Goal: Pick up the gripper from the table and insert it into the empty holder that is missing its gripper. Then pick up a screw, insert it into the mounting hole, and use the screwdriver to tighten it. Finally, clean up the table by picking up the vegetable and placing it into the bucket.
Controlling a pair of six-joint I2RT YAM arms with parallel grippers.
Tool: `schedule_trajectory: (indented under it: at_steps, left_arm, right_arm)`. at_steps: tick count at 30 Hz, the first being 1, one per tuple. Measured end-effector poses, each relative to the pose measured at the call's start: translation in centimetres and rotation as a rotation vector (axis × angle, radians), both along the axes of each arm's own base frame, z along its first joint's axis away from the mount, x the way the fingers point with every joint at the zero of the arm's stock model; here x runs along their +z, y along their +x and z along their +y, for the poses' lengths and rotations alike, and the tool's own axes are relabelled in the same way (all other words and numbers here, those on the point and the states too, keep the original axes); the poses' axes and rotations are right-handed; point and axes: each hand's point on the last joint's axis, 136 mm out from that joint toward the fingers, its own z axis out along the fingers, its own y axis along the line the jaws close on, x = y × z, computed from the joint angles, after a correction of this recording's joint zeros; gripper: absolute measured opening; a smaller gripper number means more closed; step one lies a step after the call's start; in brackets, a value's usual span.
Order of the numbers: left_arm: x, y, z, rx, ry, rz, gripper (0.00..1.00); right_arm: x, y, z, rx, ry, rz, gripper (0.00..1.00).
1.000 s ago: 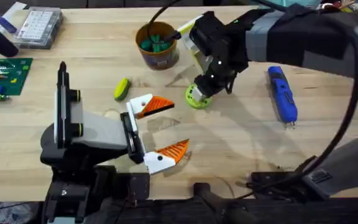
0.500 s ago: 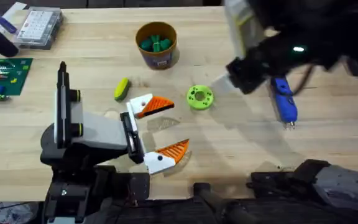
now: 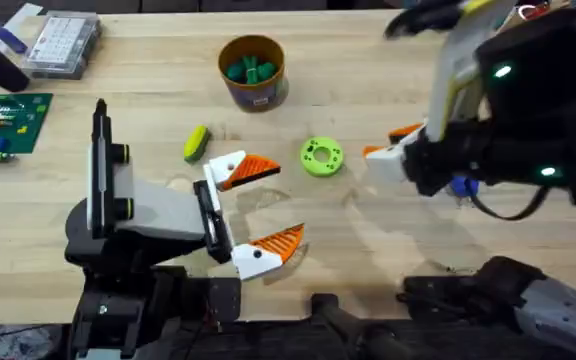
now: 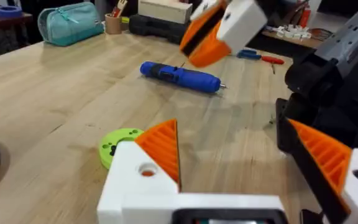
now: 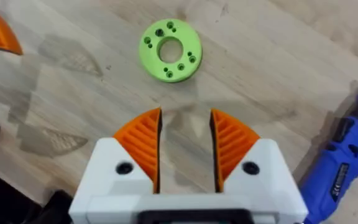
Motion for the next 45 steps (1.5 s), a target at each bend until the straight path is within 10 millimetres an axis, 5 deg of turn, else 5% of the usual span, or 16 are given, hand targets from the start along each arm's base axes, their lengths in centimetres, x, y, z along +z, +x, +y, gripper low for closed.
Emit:
schedule_trajectory:
  at_steps: [4, 11, 17, 22, 45]
  left_arm:
    - [0.0, 0.0, 0.0, 0.0, 0.0, 0.0, 0.988]
    - [0.0, 0.0, 0.0, 0.0, 0.0, 0.0, 0.986]
    - [0.0, 0.0, 0.0, 0.0, 0.0, 0.0, 0.986]
    - [0.0, 0.0, 0.0, 0.0, 0.0, 0.0, 0.987]
    - [0.0, 0.0, 0.0, 0.0, 0.0, 0.0, 0.988]
  right_arm:
    - [-1.9, 0.5, 0.9, 0.005, -0.011, 0.044, 0.41]
    - [-3.8, 1.8, 6.1, 0.115, 0.028, 0.058, 0.41]
    - [-7.8, 2.3, 7.2, 0.131, -0.051, 0.172, 0.41]
    - [-8.1, 6.3, 10.3, 0.161, -0.091, 0.157, 0.41]
    - [-11.9, 7.7, 10.1, 0.146, -0.145, 0.201, 0.41]
